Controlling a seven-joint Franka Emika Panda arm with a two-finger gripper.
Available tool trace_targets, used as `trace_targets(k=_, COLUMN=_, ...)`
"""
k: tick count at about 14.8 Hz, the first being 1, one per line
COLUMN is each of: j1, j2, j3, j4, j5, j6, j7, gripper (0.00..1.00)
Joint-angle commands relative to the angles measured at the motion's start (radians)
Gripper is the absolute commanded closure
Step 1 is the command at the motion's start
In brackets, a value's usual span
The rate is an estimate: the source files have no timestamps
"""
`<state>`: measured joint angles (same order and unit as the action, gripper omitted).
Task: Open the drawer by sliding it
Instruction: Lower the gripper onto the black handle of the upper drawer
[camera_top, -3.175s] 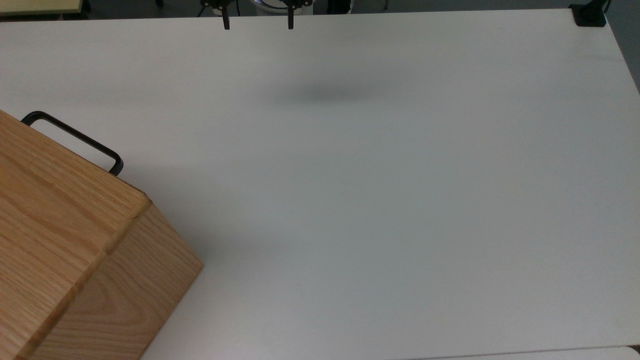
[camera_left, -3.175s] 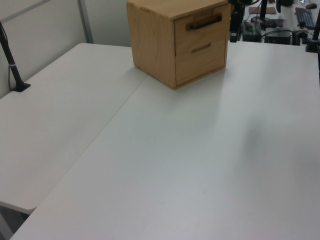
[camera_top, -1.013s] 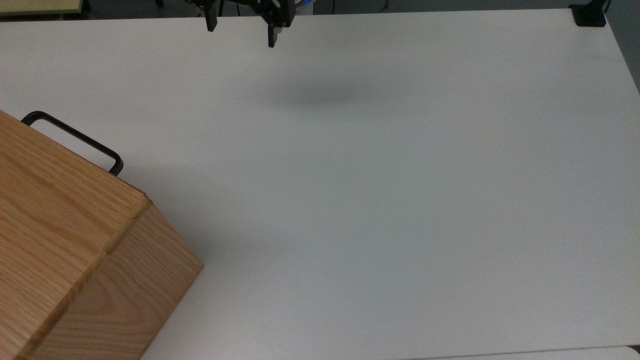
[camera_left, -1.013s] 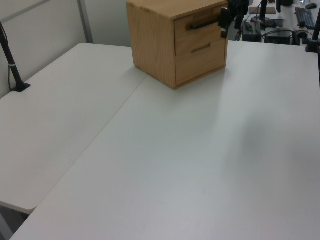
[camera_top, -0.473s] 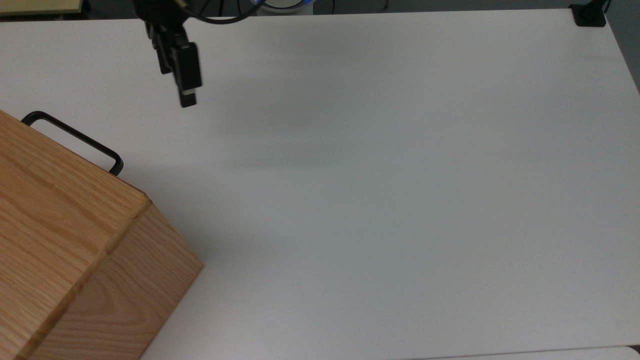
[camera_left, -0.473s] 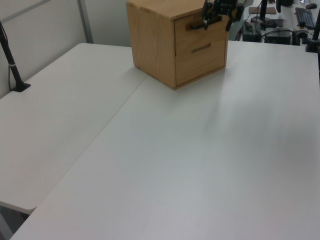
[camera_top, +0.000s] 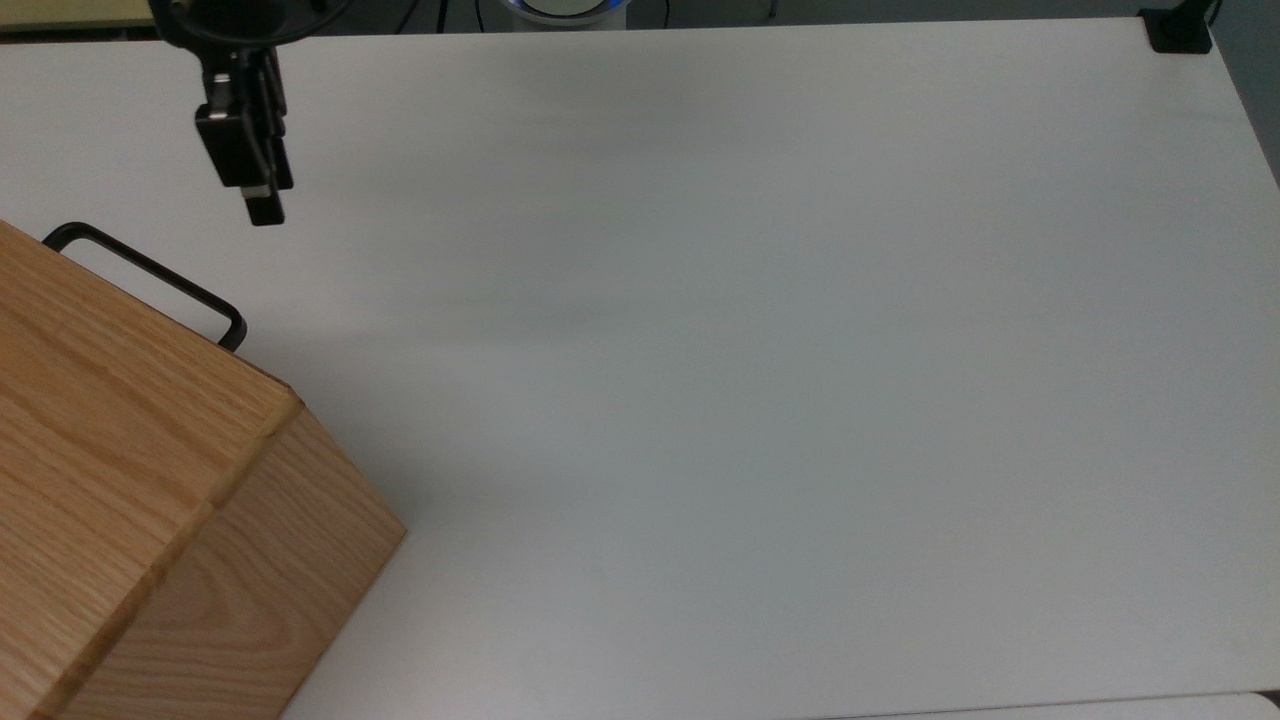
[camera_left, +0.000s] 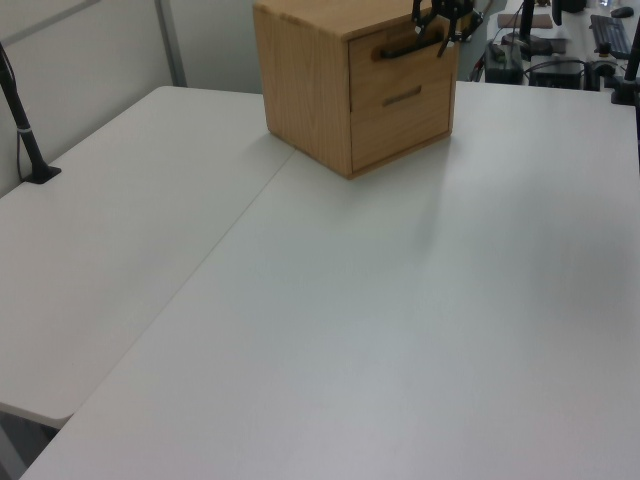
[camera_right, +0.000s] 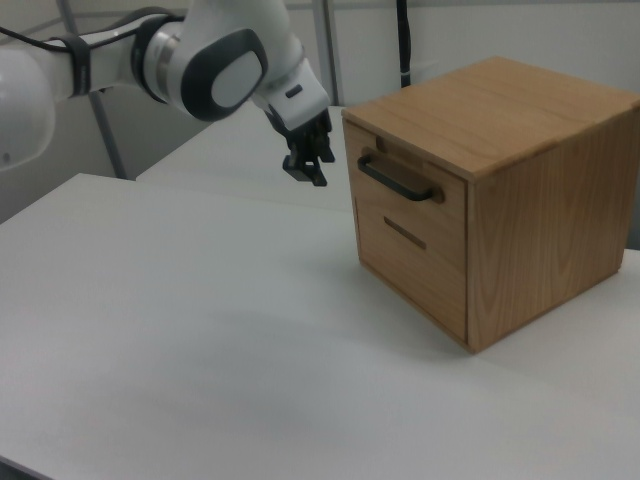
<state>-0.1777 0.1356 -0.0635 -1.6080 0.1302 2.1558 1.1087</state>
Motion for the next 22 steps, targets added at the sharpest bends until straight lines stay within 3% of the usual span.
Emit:
trace_targets(k=1, j1=-0.041, j2=0.033, j3=0.001, j4=0.003, j5=0.048, j6=0.096, j7=0.078, gripper=0.54)
trace_targets(k=5, j1=-0.060, j2=0.044, j3=-0.030, j4=0.003, j5=0.103, j6=0.171, j7=0.112, gripper=0.62)
trace_targets(k=10, j1=-0.062, j2=0.101, j3=-0.036, j4=0.020, j5=0.114, j6=0.206, j7=0.114, gripper=0.73)
trace_targets(k=18, j1=-0.071, j2=0.122, j3=-0.038, j4=0.022, j5=0.114, j6=0.256, j7=0.105, gripper=0.77)
trace_targets(k=22, j1=-0.072, j2=0.092, j3=-0.038, j4=0.013, j5=0.104, j6=0.202, j7=0.091, gripper=0.78)
